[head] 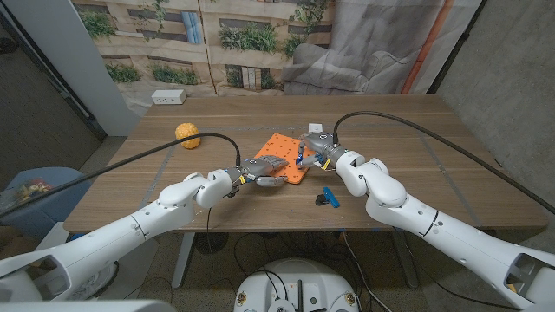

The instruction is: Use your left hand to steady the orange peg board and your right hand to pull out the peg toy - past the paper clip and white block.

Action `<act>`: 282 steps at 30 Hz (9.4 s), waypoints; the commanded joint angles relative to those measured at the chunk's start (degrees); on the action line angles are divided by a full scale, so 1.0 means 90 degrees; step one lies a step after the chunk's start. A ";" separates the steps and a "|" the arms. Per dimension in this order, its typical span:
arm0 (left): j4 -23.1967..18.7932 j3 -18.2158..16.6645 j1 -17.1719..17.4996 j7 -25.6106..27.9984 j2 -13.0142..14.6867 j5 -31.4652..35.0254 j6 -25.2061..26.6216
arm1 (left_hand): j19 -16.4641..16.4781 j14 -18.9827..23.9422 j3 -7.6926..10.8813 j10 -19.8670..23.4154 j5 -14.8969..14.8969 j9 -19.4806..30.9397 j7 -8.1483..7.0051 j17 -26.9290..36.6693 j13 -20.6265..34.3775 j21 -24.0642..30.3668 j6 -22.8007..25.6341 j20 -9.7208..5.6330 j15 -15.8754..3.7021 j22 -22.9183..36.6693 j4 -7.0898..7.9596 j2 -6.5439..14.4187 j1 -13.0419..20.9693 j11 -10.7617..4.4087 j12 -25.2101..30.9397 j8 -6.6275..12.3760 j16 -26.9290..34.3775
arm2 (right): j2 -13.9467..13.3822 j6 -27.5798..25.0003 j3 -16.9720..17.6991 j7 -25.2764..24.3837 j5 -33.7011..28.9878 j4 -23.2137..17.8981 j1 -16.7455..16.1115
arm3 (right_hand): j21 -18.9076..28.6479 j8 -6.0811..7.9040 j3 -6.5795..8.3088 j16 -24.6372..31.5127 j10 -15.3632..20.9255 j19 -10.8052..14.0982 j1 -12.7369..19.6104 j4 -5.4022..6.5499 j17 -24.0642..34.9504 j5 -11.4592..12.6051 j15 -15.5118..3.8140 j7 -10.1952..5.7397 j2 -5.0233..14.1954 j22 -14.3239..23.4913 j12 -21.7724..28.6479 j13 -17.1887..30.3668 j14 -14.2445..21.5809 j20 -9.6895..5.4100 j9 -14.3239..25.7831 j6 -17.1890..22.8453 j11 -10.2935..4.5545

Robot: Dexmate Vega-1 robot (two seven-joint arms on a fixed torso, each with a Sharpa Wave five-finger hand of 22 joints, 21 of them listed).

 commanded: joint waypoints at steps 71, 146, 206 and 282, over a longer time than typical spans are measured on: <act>-0.0450 -0.0233 0.0188 -0.0006 0.0195 0.0237 0.0269 | 0.0052 0.0093 0.0192 0.0177 -0.0049 0.0036 0.0024 0.0021 0.0039 0.0031 0.0244 -0.0701 -0.0200 0.0008 -0.0018 0.0645 0.0055 0.0000 0.0049 0.0015 0.0023 | -0.0560 -0.0634 0.0774 -0.0180 0.1425 -0.0676 0.0057 | -0.0049 0.0346 -0.0087 -0.0037 0.0034 0.0111 -0.0010 0.0019 0.0069 0.0090 0.0110 -0.0488 0.0151 0.0028 -0.0136 0.0003 -0.0107 0.0083 0.0178 0.0340 0.0090; -0.1152 -0.1613 0.1170 0.1960 -0.0132 -0.1563 0.1569 | 0.0374 0.0189 0.0367 0.0249 -0.0072 0.0037 0.0024 0.0017 0.0041 0.0087 0.0477 -0.0575 -0.0180 0.0003 -0.0077 0.0618 0.0084 0.0042 0.0063 0.0047 0.0030 | -0.0613 -0.1487 -0.0160 0.0308 0.0454 0.1185 0.1400 | -0.0050 0.0124 -0.0158 -0.0064 -0.0038 0.0238 0.0073 -0.0053 0.0090 0.0074 0.0099 -0.0489 0.0147 0.0032 -0.0222 0.0016 -0.0102 0.0017 0.0135 -0.0198 0.0073; -0.1187 -0.1896 0.1501 0.3518 -0.0283 -0.3134 0.1900 | 0.0415 0.0261 0.0496 0.0334 -0.0085 0.0023 0.0075 0.0009 0.0039 0.0039 0.0577 -0.0595 -0.0139 -0.0001 -0.0180 0.0589 0.0133 0.0067 0.0070 0.0000 0.0020 | 0.0075 -0.1474 -0.0859 0.0108 0.0273 0.2740 0.1959 | -0.0057 0.0054 -0.0269 -0.0047 -0.0069 0.0312 0.0122 -0.0045 0.0112 0.0023 0.0046 -0.0471 0.0022 0.0035 -0.0241 0.0027 0.0003 -0.0039 0.0126 -0.0461 0.0086; 0.1025 -0.2411 0.1149 0.3884 -0.1301 -0.5144 -0.0510 | 0.0500 0.0229 0.0595 0.0282 -0.0098 0.0023 0.0187 0.0008 0.0040 0.0024 0.0684 -0.0531 -0.0037 -0.0001 -0.0216 0.0563 0.0121 0.0168 0.0047 0.0003 0.0001 | -0.0263 -0.0170 0.0942 -0.1791 0.4229 0.2247 0.0909 | -0.0135 -0.2107 -0.1054 -0.0627 -0.1833 -0.1275 -0.2033 0.0470 0.0222 -0.0120 0.0834 0.0295 -0.0283 0.0025 -0.0169 0.0051 -0.1351 0.0518 -0.0655 -0.4563 0.0674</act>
